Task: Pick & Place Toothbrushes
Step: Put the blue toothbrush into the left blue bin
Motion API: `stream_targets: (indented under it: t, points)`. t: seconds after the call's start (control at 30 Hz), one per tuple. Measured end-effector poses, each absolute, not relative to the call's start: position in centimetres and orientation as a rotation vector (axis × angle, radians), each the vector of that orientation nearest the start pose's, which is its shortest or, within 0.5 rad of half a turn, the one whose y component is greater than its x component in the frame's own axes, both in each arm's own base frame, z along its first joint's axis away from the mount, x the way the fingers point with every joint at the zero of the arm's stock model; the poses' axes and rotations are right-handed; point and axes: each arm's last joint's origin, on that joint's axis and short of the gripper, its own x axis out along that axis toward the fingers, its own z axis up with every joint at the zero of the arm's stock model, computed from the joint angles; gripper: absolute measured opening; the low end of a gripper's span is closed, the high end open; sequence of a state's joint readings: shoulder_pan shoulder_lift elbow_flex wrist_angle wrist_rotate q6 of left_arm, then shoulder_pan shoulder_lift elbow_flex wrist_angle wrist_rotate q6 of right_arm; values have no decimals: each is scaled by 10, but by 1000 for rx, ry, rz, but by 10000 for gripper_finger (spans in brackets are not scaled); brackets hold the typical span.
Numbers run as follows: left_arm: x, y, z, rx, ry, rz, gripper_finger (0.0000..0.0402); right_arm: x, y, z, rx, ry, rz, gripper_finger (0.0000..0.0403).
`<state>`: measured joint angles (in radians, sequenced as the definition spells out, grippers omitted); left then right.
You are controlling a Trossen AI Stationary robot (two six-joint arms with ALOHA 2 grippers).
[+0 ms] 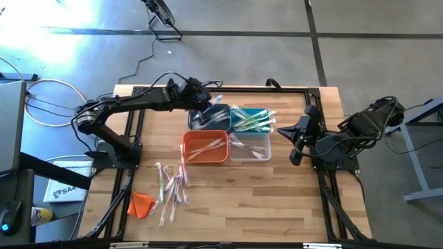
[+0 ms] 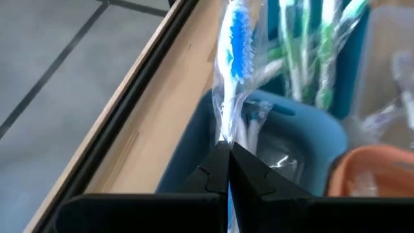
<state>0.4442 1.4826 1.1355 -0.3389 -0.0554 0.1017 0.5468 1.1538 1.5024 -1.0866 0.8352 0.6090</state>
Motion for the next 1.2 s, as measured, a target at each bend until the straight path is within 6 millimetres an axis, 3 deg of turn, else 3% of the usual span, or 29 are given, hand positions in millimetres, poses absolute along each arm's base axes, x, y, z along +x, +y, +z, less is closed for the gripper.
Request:
stream_targets:
  t: [0.5,0.93,1.2]
  points:
    - [311,151,239,113,837,404,0,171,79,426,116,458,-430,2]
    - [311,151,237,143,860,372,1,171,79,426,116,458,-430,2]
    - [308,150,234,133,902,362,58,171,79,426,116,458,-430,2]
